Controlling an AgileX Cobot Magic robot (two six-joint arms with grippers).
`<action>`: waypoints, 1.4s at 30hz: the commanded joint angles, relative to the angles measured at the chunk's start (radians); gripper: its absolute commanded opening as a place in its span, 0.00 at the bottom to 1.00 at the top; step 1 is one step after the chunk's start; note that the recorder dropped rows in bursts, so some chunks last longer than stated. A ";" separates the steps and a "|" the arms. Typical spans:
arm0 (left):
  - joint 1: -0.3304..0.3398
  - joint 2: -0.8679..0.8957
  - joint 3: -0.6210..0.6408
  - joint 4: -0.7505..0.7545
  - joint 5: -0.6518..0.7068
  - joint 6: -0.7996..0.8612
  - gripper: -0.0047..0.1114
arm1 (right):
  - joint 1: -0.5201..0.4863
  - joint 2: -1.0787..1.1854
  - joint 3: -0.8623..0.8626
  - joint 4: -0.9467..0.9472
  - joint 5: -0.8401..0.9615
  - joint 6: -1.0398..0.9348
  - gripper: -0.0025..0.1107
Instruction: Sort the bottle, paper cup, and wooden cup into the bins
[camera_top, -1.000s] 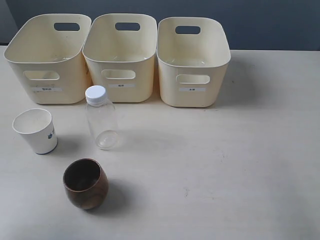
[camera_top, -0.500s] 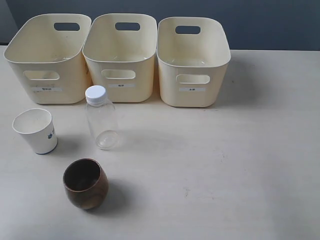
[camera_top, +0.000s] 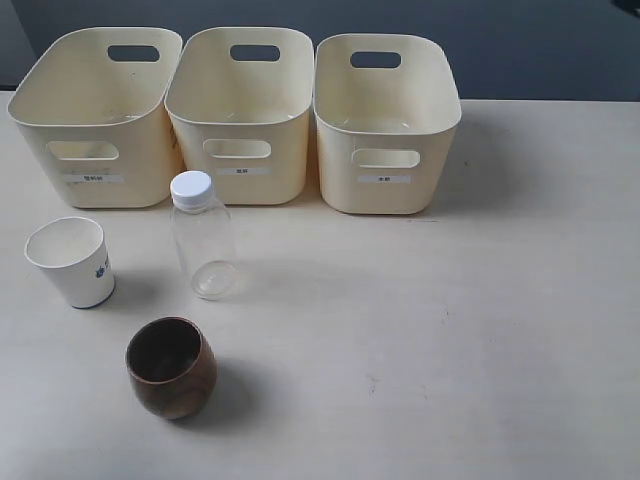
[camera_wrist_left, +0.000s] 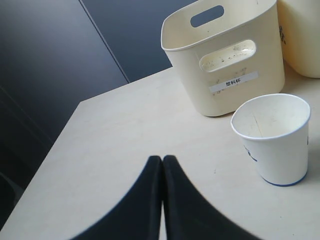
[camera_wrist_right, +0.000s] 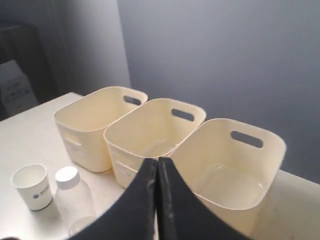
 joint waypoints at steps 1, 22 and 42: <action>-0.005 -0.003 0.004 -0.001 0.003 -0.003 0.04 | 0.135 0.104 -0.035 0.008 0.017 -0.112 0.02; -0.005 -0.003 0.004 -0.001 0.003 -0.003 0.04 | 0.958 0.804 -0.343 -0.445 -0.343 -0.064 0.02; -0.005 -0.003 0.004 -0.001 0.003 -0.003 0.04 | 1.118 0.944 -0.400 -0.489 -0.207 -0.050 0.57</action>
